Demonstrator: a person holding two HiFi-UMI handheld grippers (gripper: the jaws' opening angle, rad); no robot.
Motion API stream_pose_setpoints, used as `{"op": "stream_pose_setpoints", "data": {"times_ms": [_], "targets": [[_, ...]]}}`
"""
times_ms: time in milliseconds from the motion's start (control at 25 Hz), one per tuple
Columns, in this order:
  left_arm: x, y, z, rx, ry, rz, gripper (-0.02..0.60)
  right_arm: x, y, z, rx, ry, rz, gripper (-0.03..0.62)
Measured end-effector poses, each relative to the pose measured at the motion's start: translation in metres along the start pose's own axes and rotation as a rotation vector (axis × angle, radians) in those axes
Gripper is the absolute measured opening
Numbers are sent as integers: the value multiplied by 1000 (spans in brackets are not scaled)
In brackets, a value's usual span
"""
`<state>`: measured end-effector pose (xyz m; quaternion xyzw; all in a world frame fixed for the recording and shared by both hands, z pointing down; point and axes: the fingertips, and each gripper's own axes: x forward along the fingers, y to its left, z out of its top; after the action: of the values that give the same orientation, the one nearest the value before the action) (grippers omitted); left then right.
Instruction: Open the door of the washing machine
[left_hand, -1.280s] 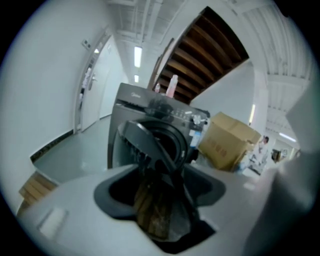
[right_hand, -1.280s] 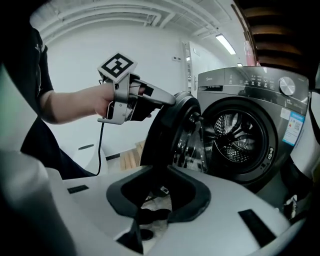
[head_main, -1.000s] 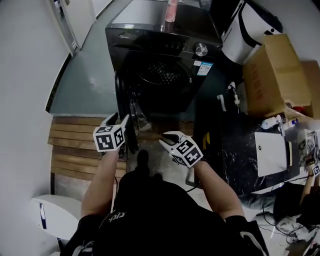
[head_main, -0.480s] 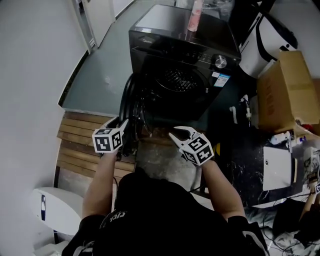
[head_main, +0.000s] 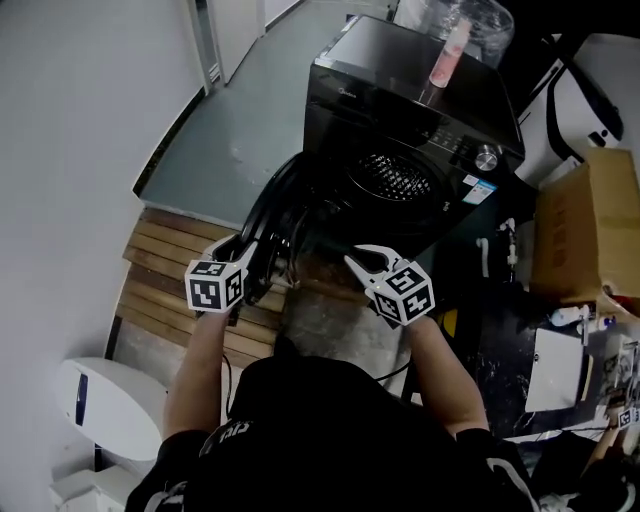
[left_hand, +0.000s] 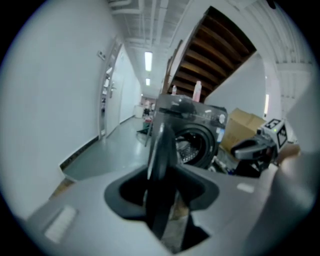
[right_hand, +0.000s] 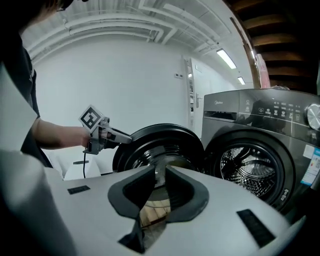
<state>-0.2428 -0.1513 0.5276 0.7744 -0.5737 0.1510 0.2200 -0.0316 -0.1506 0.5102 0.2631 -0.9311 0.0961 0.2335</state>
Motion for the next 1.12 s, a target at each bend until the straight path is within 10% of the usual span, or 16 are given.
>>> {"op": "stream_pose_setpoints", "data": {"times_ms": [560, 1120], "targets": [[-5, 74, 16, 66, -47, -22, 189, 52, 14, 12, 20, 73, -7, 55], [-10, 102, 43, 108, -65, 177, 155, 55, -13, 10, 85, 72, -40, 48]]}}
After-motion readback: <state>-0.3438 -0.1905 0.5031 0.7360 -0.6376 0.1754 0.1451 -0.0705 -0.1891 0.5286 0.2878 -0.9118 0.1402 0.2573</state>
